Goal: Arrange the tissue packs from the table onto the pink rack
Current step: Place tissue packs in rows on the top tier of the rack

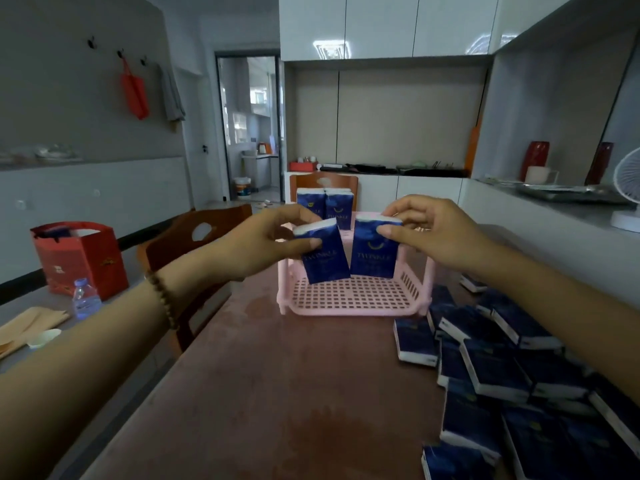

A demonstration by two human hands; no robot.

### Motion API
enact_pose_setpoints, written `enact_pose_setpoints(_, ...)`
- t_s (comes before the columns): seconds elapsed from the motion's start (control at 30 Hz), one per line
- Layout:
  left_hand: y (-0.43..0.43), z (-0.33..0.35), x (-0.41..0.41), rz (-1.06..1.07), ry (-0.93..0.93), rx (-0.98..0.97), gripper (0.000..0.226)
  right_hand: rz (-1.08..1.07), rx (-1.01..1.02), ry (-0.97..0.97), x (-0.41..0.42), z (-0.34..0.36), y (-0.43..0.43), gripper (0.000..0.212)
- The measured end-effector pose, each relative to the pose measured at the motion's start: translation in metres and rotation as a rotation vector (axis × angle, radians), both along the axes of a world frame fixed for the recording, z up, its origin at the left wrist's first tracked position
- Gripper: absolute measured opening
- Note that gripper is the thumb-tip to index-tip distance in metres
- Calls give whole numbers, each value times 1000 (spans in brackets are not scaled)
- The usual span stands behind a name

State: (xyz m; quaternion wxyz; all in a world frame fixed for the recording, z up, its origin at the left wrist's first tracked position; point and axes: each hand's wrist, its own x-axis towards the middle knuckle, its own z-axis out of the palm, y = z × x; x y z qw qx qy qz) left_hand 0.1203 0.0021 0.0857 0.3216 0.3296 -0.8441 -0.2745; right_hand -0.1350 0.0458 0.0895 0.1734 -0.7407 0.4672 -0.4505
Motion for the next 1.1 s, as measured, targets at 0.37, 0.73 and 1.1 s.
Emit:
enact_pose_setpoints(0.37,-75,47,-5,242,63,-253,16,-33,-56,-27,1,36,-85,13)
enact_pose_setpoints(0.73,-136,22,-12,267,-12,-286,21,-73,-25,92,3,11,-150,19)
enact_pose_setpoints(1.1,-157,8,-13,285,-42,-300,28,-74,-39,112,8,4,-169,19)
